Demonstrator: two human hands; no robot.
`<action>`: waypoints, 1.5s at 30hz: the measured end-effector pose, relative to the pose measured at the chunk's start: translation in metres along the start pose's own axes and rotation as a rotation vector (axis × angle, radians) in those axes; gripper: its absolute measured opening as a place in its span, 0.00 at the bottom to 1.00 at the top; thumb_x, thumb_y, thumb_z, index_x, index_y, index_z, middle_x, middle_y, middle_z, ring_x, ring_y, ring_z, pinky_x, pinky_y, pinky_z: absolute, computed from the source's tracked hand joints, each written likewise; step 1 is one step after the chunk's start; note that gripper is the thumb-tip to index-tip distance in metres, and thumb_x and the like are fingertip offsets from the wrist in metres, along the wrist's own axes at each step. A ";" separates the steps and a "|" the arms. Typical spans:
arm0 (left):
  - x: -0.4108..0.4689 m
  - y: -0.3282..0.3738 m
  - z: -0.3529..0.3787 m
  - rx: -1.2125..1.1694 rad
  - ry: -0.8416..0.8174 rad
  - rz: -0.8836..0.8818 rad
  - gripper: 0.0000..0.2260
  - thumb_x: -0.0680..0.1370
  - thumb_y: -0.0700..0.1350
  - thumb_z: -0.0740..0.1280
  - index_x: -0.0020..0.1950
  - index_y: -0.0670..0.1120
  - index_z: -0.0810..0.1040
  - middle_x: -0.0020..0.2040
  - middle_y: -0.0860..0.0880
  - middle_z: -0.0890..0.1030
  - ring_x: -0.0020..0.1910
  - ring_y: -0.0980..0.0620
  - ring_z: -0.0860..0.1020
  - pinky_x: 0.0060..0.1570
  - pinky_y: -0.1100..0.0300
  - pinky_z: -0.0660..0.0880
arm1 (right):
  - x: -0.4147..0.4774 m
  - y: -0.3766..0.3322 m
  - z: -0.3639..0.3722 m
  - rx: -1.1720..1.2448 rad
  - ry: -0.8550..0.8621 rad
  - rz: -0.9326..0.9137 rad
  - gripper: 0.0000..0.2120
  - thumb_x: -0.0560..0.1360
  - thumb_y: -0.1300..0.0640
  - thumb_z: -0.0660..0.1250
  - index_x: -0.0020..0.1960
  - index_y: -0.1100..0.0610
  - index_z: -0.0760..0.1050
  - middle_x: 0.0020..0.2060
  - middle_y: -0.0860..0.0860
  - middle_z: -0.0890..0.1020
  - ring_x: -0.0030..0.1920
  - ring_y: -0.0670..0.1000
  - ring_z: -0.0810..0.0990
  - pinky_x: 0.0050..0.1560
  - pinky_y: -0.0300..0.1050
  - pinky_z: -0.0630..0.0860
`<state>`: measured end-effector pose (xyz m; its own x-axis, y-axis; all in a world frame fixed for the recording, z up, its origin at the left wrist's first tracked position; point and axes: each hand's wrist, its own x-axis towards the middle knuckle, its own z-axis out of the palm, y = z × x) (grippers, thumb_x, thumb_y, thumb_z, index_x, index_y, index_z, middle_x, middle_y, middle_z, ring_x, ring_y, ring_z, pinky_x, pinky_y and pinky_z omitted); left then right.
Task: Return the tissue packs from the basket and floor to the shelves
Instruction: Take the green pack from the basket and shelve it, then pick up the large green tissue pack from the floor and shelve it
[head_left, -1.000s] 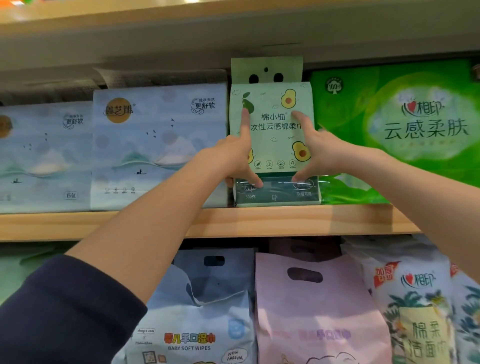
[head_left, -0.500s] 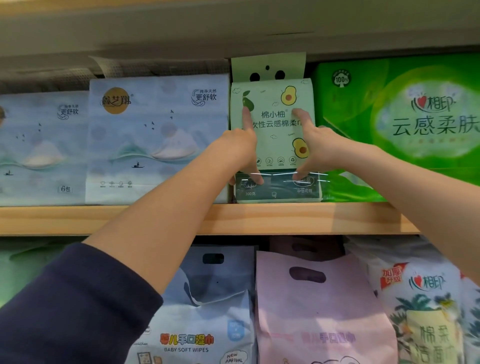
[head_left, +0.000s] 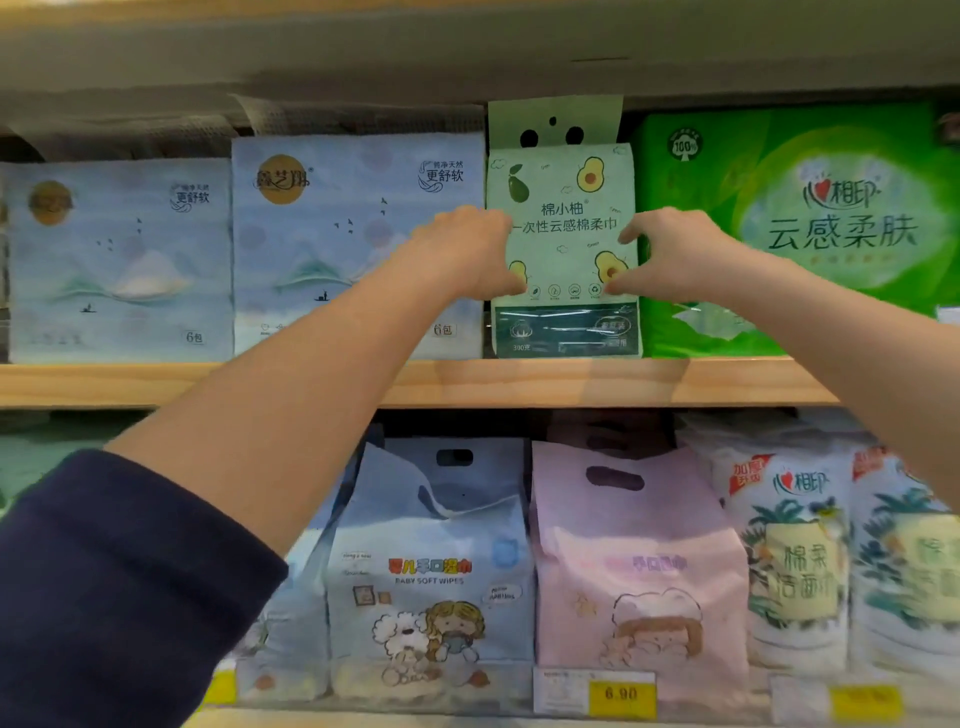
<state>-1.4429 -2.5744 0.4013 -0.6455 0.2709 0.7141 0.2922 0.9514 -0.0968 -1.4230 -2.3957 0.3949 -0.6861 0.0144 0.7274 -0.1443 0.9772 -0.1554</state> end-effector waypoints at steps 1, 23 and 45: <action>-0.009 -0.003 -0.003 0.001 0.015 0.009 0.25 0.75 0.56 0.64 0.68 0.45 0.67 0.65 0.42 0.72 0.63 0.40 0.71 0.51 0.51 0.67 | -0.008 -0.005 -0.004 0.012 0.007 0.002 0.29 0.71 0.51 0.69 0.68 0.59 0.66 0.66 0.59 0.70 0.62 0.61 0.71 0.59 0.52 0.69; -0.318 -0.050 0.017 -0.158 -0.281 -0.060 0.21 0.78 0.52 0.59 0.70 0.47 0.67 0.65 0.43 0.73 0.63 0.42 0.72 0.59 0.49 0.70 | -0.287 -0.020 0.032 0.194 -0.305 0.009 0.24 0.73 0.54 0.67 0.67 0.57 0.68 0.63 0.58 0.74 0.61 0.59 0.73 0.56 0.50 0.70; -0.759 -0.078 -0.094 -0.020 -0.718 -0.545 0.23 0.77 0.56 0.58 0.70 0.48 0.65 0.68 0.47 0.71 0.65 0.46 0.71 0.57 0.50 0.72 | -0.608 -0.185 0.062 0.352 -0.829 -0.382 0.27 0.72 0.50 0.64 0.69 0.54 0.64 0.63 0.56 0.73 0.62 0.58 0.72 0.56 0.53 0.73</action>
<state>-0.9100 -2.8683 -0.0679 -0.9815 -0.1843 0.0516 -0.1752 0.9737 0.1457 -1.0233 -2.5982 -0.0596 -0.8131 -0.5750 0.0906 -0.5733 0.7641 -0.2958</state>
